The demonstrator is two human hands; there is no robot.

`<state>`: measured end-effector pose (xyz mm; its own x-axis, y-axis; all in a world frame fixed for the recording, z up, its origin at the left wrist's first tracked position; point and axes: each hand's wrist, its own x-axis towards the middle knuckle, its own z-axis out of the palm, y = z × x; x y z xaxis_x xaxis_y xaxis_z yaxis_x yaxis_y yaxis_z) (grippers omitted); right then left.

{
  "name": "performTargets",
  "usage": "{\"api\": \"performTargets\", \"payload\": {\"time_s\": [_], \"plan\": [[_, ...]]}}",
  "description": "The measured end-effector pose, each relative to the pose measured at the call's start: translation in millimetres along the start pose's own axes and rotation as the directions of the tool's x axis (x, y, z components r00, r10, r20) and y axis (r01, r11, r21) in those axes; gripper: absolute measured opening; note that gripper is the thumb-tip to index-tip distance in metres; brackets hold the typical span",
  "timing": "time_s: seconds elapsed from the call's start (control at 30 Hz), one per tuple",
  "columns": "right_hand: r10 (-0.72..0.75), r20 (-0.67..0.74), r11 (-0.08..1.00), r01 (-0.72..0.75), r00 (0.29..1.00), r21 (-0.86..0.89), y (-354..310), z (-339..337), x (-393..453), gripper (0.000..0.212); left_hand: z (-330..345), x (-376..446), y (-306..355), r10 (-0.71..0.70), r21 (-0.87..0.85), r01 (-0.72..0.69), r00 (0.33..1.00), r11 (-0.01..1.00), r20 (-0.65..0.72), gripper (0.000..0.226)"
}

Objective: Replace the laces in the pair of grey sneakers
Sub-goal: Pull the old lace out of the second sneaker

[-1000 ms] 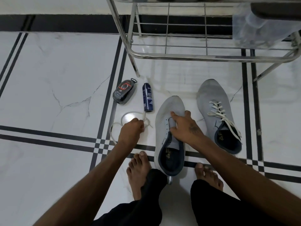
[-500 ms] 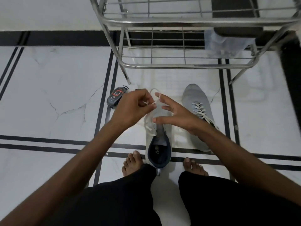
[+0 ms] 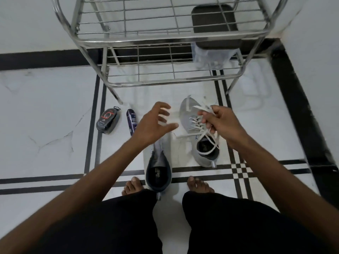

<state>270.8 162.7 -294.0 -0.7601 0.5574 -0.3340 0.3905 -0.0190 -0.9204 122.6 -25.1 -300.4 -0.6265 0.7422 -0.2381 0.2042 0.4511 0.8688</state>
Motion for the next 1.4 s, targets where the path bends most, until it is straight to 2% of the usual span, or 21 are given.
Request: {"api": "performTargets", "payload": {"time_s": [0.07,0.13,0.2,0.23,0.3,0.43,0.63,0.9,1.0,1.03,1.1,1.17,1.2,1.3,1.4], "plan": [[0.028,-0.121,0.972,-0.055,0.992,-0.229,12.0,-16.8,4.9,0.017,7.0,-15.3,-29.9,-0.082,0.321,0.065,0.996,0.945,0.041,0.072],[0.068,-0.171,0.902,-0.134,0.983,-0.41,28.1,-25.9,7.5,0.018,13.5,-31.8,-56.9,-0.207,0.546,0.096,0.967,0.832,0.146,0.09],[0.125,-0.126,0.776,-0.176,0.984,-0.606,44.2,-23.2,9.2,0.017,15.6,-46.6,-78.0,-0.325,0.65,0.106,0.918,0.752,0.225,0.1],[0.152,-0.1,0.713,-0.179,0.983,-0.678,50.6,-18.8,9.1,0.02,16.8,-51.3,-86.0,-0.352,0.668,0.114,0.907,0.735,0.233,0.099],[0.155,-0.071,0.672,-0.157,0.985,-0.724,60.9,-7.5,8.5,0.021,17.9,-57.1,-96.3,-0.348,0.662,0.13,0.914,0.738,0.208,0.087],[0.091,-0.047,0.712,-0.098,0.995,-0.696,70.5,12.7,6.5,0.021,20.4,-61.8,-104.0,-0.268,0.625,0.117,0.951,0.772,0.153,0.067],[0.08,-0.047,0.769,-0.092,0.996,-0.633,76.6,45.7,6.7,0.031,12.3,-58.4,-108.3,-0.183,0.599,0.099,0.98,0.794,0.08,0.058],[0.068,0.035,0.814,-0.035,0.997,-0.58,78.3,59.2,7.8,0.025,-0.2,-57.5,-112.9,-0.212,0.572,0.15,0.976,0.806,0.044,0.061],[0.083,0.102,0.827,-0.012,0.991,-0.562,75.1,59.7,8.4,0.02,-4.2,-55.5,-110.6,-0.231,0.617,0.167,0.973,0.77,0.026,0.061],[0.088,0.12,0.827,-0.005,0.989,-0.562,74.2,58.5,8.1,0.016,-3.8,-54.9,-107.6,-0.195,0.651,0.145,0.981,0.745,0.005,0.061],[0.09,0.111,0.833,-0.013,0.99,-0.553,71.3,53.0,6.3,0.011,1.2,-51.6,-97.7,-0.019,0.692,0.015,1.0,0.722,-0.002,0.059],[0.101,0.048,0.867,-0.064,0.994,-0.493,67.0,41.9,2.9,0.014,12.8,-43.9,-84.6,0.167,0.675,-0.184,0.982,0.715,0.09,0.052],[0.117,0.014,0.9,-0.1,0.993,-0.425,64.2,35.1,1.0,0.016,19.6,-40.2,-77.7,0.215,0.661,-0.258,0.965,0.705,0.148,0.048],[0.131,-0.099,0.951,-0.154,0.986,-0.268,56.6,4.0,-7.0,0.022,45.0,-31.3,-64.8,0.204,0.651,-0.368,0.927,0.664,0.315,0.044],[0.078,-0.255,0.93,-0.162,0.964,-0.328,55.5,-34.3,-15.3,0.019,60.7,-24.3,-59.4,0.152,0.642,-0.364,0.92,0.674,0.362,0.047]]}}
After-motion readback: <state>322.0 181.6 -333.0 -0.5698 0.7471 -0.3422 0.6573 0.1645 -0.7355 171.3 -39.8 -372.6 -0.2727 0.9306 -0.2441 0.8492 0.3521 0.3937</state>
